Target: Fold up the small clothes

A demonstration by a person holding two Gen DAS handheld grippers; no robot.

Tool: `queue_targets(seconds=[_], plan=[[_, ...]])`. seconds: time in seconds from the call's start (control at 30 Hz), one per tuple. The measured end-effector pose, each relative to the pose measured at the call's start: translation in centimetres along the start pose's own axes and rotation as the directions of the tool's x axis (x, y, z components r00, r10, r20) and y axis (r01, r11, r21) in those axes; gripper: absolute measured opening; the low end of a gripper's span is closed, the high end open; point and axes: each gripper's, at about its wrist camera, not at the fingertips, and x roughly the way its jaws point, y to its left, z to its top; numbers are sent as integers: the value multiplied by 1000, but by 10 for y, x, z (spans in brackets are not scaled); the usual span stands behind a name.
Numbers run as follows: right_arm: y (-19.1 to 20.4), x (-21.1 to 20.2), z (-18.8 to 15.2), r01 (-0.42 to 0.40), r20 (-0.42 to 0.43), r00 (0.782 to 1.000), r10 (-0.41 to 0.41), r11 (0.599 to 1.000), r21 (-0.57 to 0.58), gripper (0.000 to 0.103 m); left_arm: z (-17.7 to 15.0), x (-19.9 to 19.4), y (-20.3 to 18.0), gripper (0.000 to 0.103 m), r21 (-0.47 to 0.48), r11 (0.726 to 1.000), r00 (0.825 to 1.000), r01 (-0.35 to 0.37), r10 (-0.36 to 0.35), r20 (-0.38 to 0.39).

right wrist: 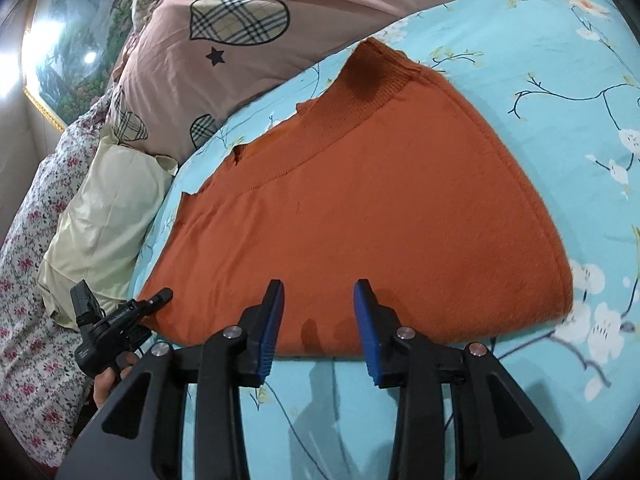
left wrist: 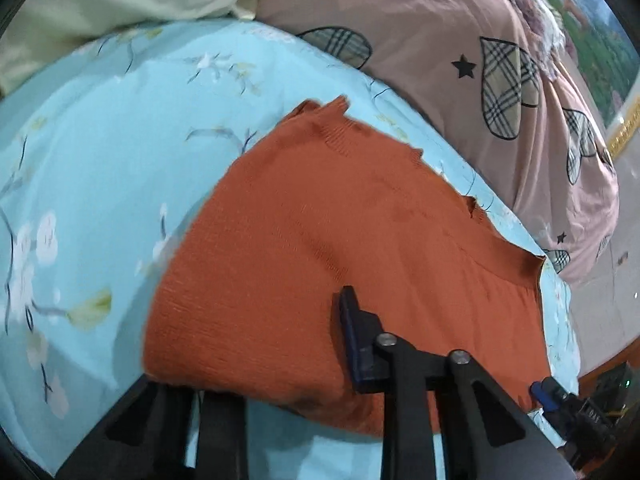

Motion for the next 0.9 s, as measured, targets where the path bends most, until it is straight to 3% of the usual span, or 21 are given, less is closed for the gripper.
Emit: queue_targets(seconds=[0.13, 0.23, 0.33, 0.4, 0.47, 0.53, 0.67, 0.83, 0.9], plan=[[-5, -1, 20, -59, -6, 998, 59, 998, 14, 38, 2, -20, -43, 11, 148, 989, 998, 29, -37, 55], [-5, 3, 40, -103, -33, 994, 104, 994, 30, 38, -7, -24, -92, 11, 296, 953, 996, 61, -79, 47], [-4, 14, 60, -151, -79, 985, 154, 988, 43, 40, -30, -16, -140, 11, 454, 889, 997, 56, -77, 26], [-4, 28, 72, -172, -126, 976, 179, 983, 60, 50, -51, 1, -163, 11, 543, 838, 999, 41, -49, 0], [-3, 45, 80, -190, -171, 964, 202, 978, 80, 66, -67, 17, -173, 11, 587, 808, 999, 45, -32, -33], [-1, 63, 86, -224, -210, 947, 242, 969, 106, 69, -80, 30, -179, 11, 619, 784, 998, 47, -15, -57], [9, 106, 97, -244, -291, 918, 271, 961, 128, 72, -85, 33, -180, 11, 635, 771, 999, 34, -3, -49], [46, 156, 108, -241, -348, 906, 241, 970, 44, 69, -86, 29, -182, 11, 672, 740, 999, 5, 21, -30], [61, 169, 112, -232, -351, 912, 212, 972, -17, 43, -88, 25, -187, 11, 692, 722, 1000, -2, 21, -20]])
